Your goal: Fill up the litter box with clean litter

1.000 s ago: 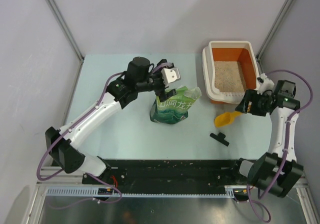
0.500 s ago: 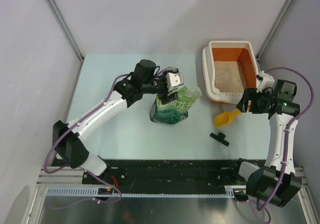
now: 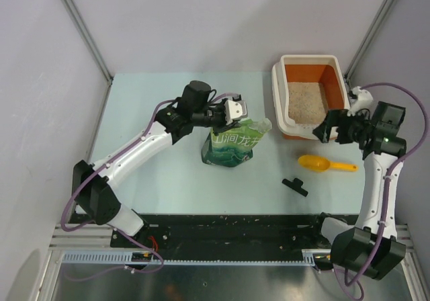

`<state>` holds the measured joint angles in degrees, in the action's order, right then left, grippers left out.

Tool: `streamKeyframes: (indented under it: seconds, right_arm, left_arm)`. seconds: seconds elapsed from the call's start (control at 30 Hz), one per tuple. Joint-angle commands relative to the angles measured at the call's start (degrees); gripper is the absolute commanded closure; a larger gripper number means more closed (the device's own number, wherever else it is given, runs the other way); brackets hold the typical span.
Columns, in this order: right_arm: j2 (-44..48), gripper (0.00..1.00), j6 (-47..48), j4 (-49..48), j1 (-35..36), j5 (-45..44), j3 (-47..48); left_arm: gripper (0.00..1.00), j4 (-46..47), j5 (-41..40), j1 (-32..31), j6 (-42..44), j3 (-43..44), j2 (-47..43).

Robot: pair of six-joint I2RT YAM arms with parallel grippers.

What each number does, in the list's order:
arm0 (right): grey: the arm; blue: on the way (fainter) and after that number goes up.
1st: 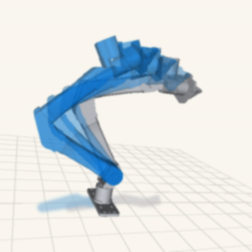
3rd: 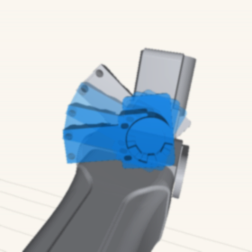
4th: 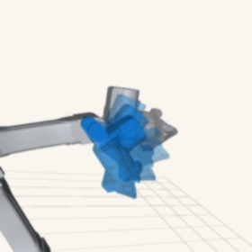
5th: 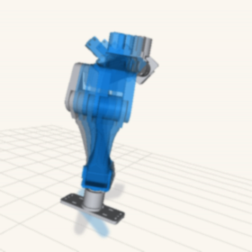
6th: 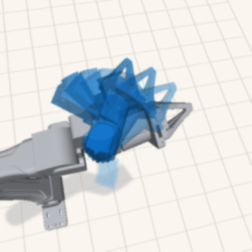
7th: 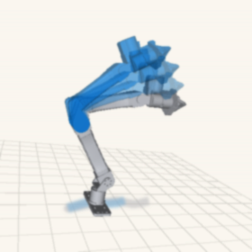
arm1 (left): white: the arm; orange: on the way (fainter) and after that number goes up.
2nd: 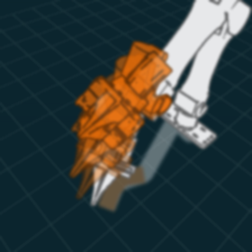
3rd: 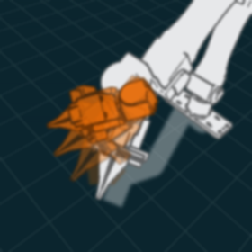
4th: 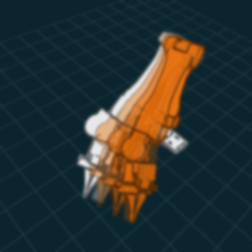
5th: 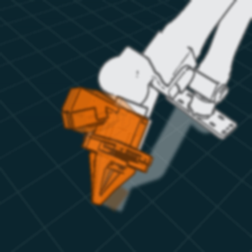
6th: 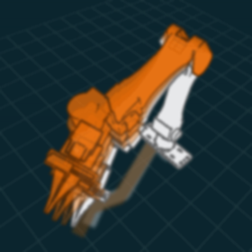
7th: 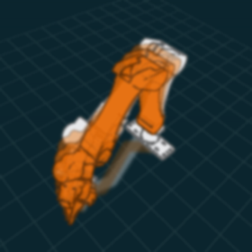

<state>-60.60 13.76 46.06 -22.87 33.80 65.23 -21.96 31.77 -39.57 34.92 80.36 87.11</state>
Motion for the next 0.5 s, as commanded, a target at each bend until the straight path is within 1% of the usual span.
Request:
streamKeyframes:
  seconds: [0.0, 0.03, 0.07, 0.2, 0.23, 0.47]
  right_arm:
    - [0.75, 0.0, 3.55, -4.84, 8.35, 16.36, 2.8]
    - [0.22, 0.0, 4.34, -4.76, 10.02, 17.08, 2.8]
    - [-0.48, 0.01, 5.3, -4.58, 13.61, 17.43, 2.8]
    - [-5.66, 0.05, 8.39, -4.05, 19.17, 19.89, 2.36]
    - [-7.67, 0.06, 8.65, -5.27, 19.79, 20.51, 2.09]
    - [-12.95, 0.08, 6.29, -15.03, 25.68, 20.87, 0.6]
  left_arm:
    - [0.84, -0.45, 2.42, 0.2, 1.64, 0.59, -0.54]
    - [0.89, -0.37, 2.16, 0.28, 1.65, 0.68, -0.71]
    - [1.0, -0.54, 1.72, 0.2, 1.73, 0.77, -0.89]
    - [1.0, -0.72, -0.47, 0.28, 1.73, 1.38, -2.12]
    - [1.0, -0.63, -1.52, 0.28, 1.73, 1.56, -2.9]
    - [1.0, -0.72, -4.87, 1.6, 0.33, 2.52, -6.86]
